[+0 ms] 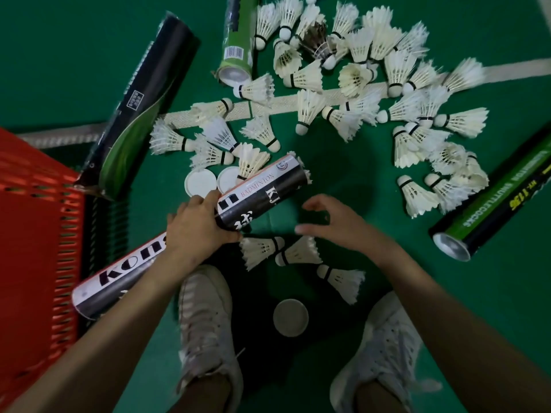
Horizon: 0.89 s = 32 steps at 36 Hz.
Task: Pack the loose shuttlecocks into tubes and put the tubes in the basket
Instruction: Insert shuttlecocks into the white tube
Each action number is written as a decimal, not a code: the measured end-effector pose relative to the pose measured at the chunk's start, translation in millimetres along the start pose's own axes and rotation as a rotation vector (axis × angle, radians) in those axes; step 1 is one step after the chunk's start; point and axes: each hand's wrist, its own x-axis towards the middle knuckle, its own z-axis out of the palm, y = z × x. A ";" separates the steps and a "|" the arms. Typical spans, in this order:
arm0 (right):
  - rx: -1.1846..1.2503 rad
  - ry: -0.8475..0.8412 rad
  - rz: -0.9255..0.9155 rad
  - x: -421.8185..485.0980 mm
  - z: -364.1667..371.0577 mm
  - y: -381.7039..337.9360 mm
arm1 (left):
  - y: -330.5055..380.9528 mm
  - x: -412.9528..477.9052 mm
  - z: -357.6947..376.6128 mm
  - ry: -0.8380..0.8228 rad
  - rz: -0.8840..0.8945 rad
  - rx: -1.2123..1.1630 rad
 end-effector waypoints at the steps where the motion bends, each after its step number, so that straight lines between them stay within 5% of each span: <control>1: -0.064 -0.056 -0.026 -1.2 2.8 3.6 | 0.0 -1.1 0.6 -0.006 -0.004 0.009; 10: -0.660 -0.115 -0.235 7.4 25.8 25.0 | 5.7 -5.3 4.6 -0.013 0.003 0.010; 22: -0.053 0.588 0.089 7.1 -36.4 36.0 | 16.8 -3.2 6.4 0.005 0.058 0.014; 27: 0.461 0.586 0.108 8.2 -58.9 18.4 | 21.7 -2.1 3.5 0.013 0.102 0.003; 32: 0.356 0.410 0.032 5.3 -72.6 0.2 | 26.4 -2.7 -1.1 0.057 0.156 0.000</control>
